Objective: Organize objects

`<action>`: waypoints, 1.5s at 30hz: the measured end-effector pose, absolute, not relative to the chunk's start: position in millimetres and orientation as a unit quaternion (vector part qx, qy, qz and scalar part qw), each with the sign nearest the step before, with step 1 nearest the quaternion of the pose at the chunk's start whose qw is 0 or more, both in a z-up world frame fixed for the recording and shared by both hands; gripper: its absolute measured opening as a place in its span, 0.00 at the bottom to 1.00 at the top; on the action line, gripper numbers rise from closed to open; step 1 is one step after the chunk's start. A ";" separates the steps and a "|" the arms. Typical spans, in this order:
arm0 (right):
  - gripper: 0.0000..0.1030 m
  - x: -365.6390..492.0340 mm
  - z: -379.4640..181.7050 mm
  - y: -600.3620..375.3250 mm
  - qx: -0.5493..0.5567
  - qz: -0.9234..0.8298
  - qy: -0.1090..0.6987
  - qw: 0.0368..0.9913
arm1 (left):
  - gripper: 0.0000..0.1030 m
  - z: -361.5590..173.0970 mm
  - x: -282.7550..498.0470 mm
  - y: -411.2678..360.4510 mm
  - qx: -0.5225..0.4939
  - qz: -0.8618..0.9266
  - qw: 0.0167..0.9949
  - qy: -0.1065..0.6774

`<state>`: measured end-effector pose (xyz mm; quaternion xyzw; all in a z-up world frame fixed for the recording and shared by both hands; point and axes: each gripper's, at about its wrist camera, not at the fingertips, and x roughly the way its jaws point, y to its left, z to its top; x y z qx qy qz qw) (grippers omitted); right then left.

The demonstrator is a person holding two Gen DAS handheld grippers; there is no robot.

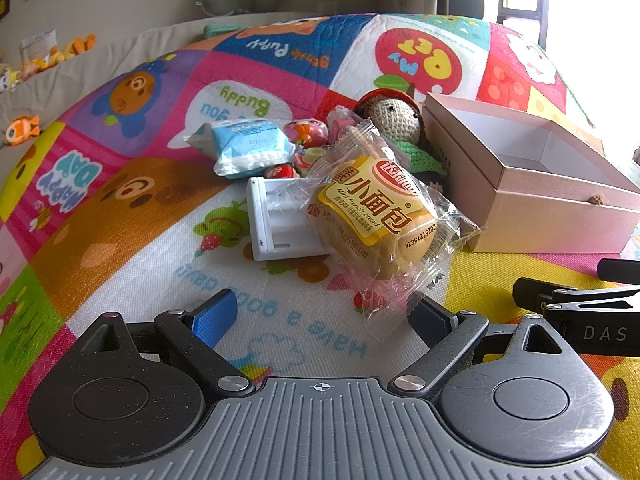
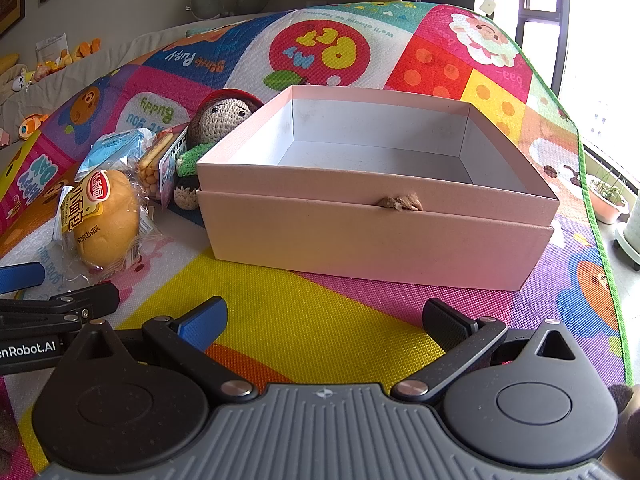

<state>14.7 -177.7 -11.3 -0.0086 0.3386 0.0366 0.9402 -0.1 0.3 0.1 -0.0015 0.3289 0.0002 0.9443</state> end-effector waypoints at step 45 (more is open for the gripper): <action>1.00 15.1 -11.3 -177.8 -0.009 0.037 0.339 0.940 | 0.85 42.6 -20.1 15.1 -0.108 -0.059 0.946 0.299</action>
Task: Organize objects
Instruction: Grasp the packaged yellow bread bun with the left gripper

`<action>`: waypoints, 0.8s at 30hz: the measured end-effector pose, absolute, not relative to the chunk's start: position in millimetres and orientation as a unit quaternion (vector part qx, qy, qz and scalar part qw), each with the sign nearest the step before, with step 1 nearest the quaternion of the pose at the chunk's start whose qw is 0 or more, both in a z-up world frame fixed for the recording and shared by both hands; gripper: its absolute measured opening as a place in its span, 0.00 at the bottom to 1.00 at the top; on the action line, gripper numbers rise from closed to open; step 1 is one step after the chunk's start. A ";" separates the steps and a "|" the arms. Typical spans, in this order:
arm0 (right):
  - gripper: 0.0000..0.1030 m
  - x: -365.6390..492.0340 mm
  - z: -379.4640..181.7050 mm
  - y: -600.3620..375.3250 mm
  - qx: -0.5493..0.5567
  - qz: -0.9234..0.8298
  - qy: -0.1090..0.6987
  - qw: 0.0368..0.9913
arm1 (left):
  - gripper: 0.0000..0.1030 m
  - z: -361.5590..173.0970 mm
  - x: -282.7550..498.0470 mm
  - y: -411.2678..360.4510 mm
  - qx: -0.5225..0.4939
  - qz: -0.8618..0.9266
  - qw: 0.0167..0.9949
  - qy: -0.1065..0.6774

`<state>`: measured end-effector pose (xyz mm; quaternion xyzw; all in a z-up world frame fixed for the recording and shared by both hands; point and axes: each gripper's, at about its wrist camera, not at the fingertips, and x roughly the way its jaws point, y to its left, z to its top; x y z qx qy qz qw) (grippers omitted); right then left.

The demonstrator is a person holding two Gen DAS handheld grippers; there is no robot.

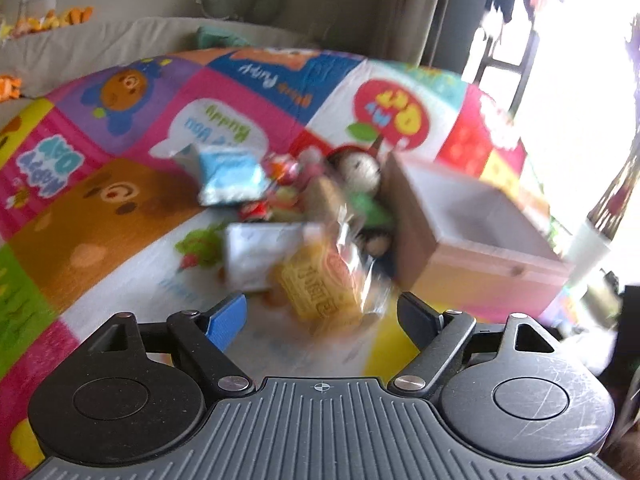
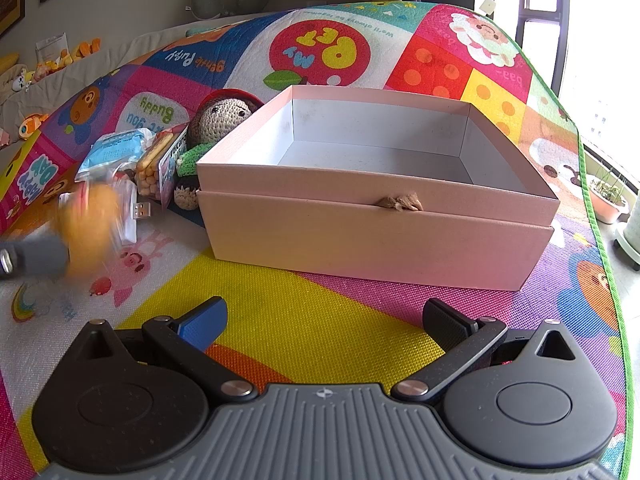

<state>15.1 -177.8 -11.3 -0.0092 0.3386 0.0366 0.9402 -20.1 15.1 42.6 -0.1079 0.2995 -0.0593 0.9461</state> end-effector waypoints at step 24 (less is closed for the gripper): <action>1.00 16.0 -10.5 -180.6 -0.009 0.043 0.342 0.939 | 0.60 31.5 -33.9 24.6 -0.036 -0.093 0.943 0.316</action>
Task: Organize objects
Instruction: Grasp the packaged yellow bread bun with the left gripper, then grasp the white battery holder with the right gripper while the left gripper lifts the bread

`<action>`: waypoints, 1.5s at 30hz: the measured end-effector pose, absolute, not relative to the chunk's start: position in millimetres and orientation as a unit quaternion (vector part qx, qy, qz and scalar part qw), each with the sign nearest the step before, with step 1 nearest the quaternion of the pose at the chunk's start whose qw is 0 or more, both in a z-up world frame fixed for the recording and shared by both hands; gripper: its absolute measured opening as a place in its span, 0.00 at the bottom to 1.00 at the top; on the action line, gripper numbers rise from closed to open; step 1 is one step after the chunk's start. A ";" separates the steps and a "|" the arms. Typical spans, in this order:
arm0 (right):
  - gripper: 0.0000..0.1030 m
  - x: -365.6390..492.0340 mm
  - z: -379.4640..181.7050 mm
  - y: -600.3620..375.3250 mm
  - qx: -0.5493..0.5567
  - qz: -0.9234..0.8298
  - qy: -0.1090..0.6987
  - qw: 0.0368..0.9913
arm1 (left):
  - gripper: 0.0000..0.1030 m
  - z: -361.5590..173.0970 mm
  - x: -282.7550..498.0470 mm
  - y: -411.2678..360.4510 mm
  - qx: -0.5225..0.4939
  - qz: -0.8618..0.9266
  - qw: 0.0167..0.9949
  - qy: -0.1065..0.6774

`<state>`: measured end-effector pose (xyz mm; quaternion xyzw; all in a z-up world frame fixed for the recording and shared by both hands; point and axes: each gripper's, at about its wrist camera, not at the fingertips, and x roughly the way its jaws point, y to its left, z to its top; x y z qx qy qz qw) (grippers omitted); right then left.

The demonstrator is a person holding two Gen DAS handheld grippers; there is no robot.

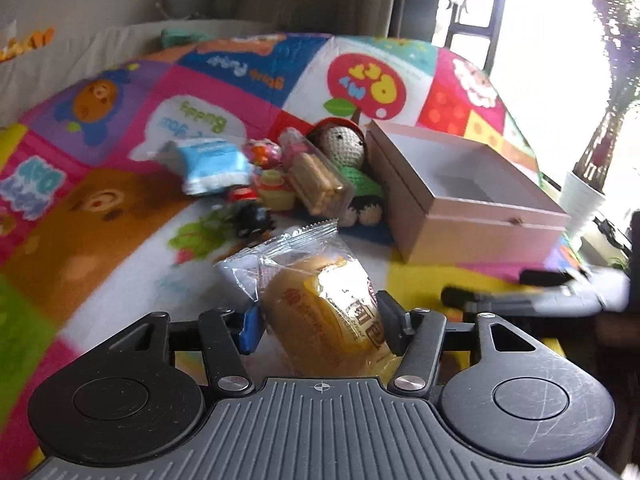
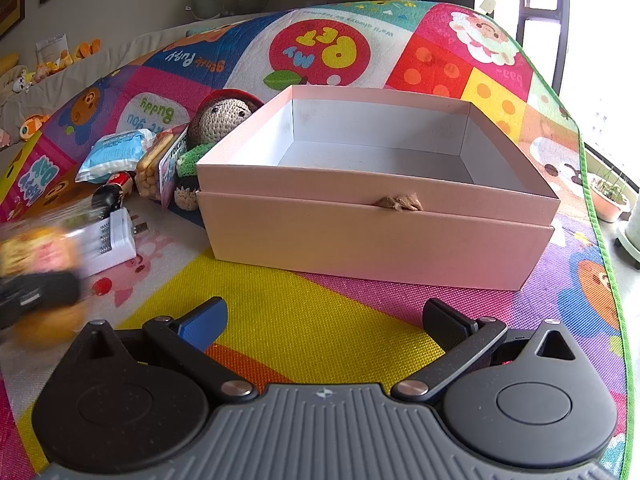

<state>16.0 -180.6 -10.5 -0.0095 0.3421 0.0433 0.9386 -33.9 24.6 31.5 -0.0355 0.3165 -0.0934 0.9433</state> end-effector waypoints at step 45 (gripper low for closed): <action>0.74 -41.3 22.1 -124.4 -0.146 0.304 0.324 0.884 | 0.60 50.6 -72.3 94.8 -0.103 -0.103 0.944 0.295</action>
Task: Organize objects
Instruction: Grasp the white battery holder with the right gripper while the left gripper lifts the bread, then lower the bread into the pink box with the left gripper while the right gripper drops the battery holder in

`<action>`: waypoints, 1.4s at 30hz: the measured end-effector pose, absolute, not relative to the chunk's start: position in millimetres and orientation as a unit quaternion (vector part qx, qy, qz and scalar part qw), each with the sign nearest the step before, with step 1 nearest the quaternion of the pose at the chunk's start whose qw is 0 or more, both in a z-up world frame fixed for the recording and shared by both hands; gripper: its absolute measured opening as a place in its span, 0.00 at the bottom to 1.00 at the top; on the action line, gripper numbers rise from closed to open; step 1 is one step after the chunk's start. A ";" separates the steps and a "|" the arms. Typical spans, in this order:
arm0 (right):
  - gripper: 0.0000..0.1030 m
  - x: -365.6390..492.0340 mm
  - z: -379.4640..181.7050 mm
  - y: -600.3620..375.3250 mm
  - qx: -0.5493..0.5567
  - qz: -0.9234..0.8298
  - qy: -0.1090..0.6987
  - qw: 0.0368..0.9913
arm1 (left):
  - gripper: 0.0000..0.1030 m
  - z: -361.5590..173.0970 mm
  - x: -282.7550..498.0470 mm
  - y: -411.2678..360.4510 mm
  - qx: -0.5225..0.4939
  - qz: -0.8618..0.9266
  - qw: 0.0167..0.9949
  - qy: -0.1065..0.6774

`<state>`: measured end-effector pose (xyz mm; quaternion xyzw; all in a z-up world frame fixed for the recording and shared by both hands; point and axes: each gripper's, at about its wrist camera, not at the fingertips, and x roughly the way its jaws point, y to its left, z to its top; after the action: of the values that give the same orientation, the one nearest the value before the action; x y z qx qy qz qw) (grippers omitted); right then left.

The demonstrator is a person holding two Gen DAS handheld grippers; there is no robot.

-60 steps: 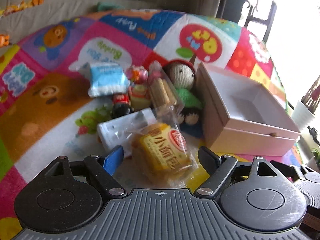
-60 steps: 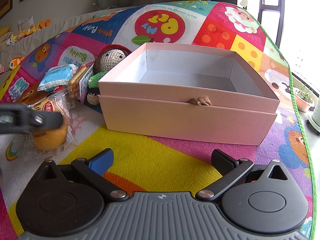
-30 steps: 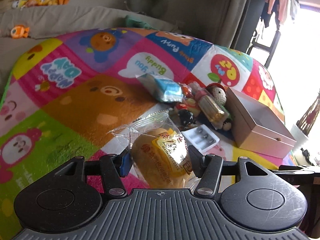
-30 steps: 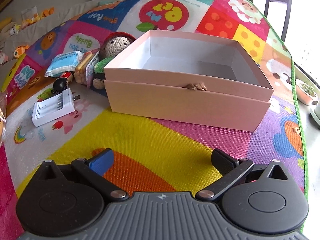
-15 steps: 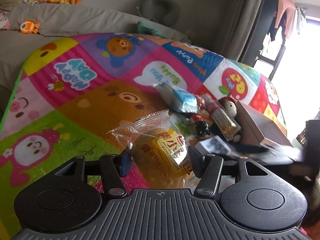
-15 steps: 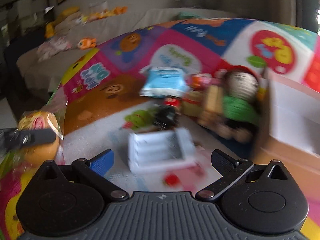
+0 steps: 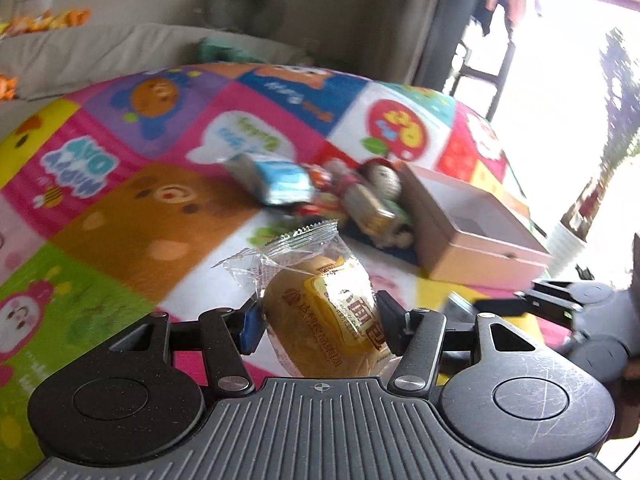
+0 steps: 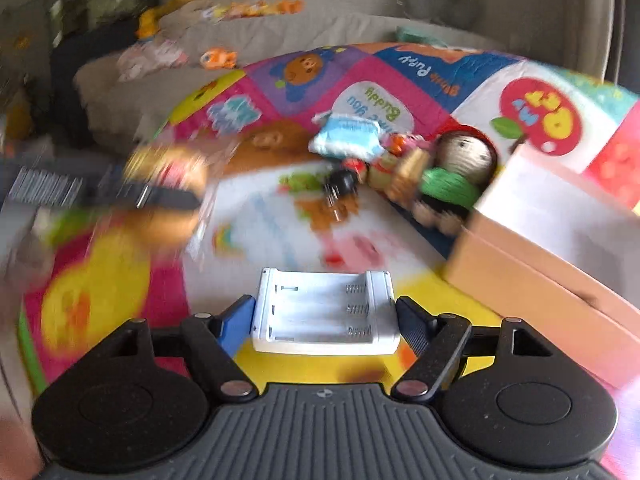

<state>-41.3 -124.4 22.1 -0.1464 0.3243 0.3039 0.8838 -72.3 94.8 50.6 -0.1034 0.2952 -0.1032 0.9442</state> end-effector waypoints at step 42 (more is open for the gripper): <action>0.46 -59.1 25.2 -241.4 -0.011 0.115 0.321 0.940 | 0.52 66.8 114.0 -106.6 0.106 -0.200 0.904 0.362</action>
<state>-59.1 -241.4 25.2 -0.0107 0.3211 0.1154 0.9399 114.0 -106.6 66.8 0.1062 0.3617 -0.2004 0.9043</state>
